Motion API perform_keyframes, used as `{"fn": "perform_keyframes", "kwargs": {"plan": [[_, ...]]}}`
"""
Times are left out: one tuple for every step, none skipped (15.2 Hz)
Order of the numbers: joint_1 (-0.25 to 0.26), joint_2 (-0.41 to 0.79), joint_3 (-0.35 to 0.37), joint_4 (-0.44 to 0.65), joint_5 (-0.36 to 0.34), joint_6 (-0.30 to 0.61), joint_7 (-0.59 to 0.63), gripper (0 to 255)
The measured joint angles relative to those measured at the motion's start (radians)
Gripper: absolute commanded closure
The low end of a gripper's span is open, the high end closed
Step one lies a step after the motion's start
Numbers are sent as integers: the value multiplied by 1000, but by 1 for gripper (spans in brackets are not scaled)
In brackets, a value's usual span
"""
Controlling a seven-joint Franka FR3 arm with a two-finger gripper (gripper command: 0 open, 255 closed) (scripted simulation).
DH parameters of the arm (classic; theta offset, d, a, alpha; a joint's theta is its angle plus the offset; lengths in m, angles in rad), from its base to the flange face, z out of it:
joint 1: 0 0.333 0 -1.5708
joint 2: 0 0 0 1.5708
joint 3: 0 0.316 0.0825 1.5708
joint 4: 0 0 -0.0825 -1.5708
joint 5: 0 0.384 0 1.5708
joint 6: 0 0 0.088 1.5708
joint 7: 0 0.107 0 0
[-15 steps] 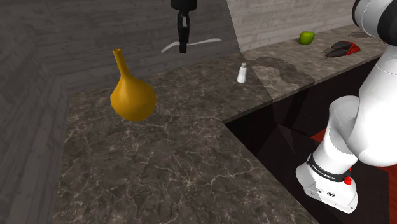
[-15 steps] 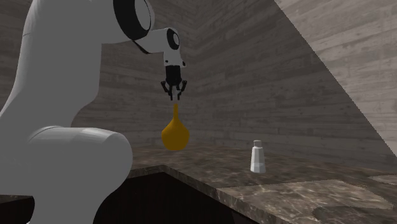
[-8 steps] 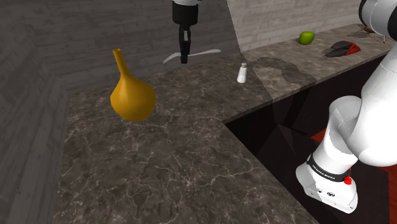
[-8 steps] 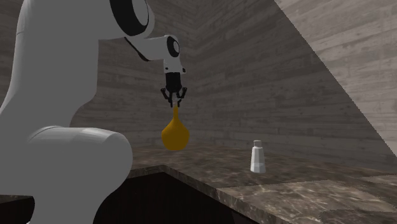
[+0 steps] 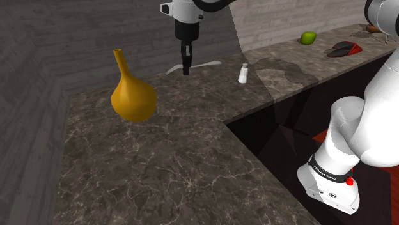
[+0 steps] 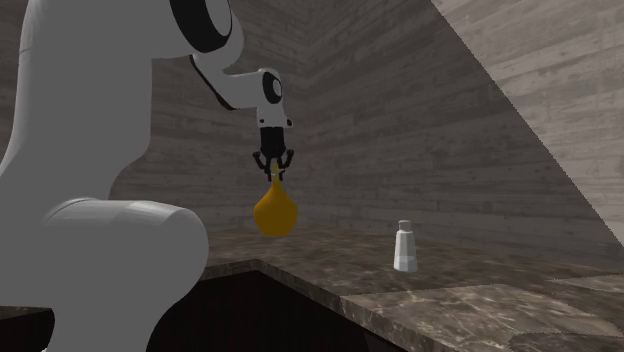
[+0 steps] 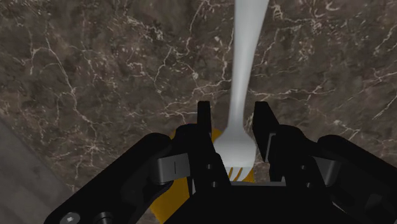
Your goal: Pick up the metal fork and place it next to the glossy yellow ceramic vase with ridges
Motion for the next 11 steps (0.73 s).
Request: {"fn": "perform_keyframes", "kwargs": {"plan": [[-1, -1, -1, -15, 0, 14, -1, 255], [0, -6, 0, -36, -1, 29, 1, 255], [0, -5, 0, -45, -1, 41, 2, 255], [1, -7, 1, -63, -1, 56, 4, 255], [1, -6, 1, -75, -1, 69, 4, 255], [0, -9, 0, -93, -2, 83, 4, 255], [0, -8, 0, -101, -2, 93, 3, 255], [0, -14, 0, -126, -3, 112, 4, 255], [0, -15, 0, -141, -3, 126, 5, 255], [0, -13, 0, -152, -3, 139, 6, 255], [0, -10, 0, -160, -3, 150, 7, 255]]}}
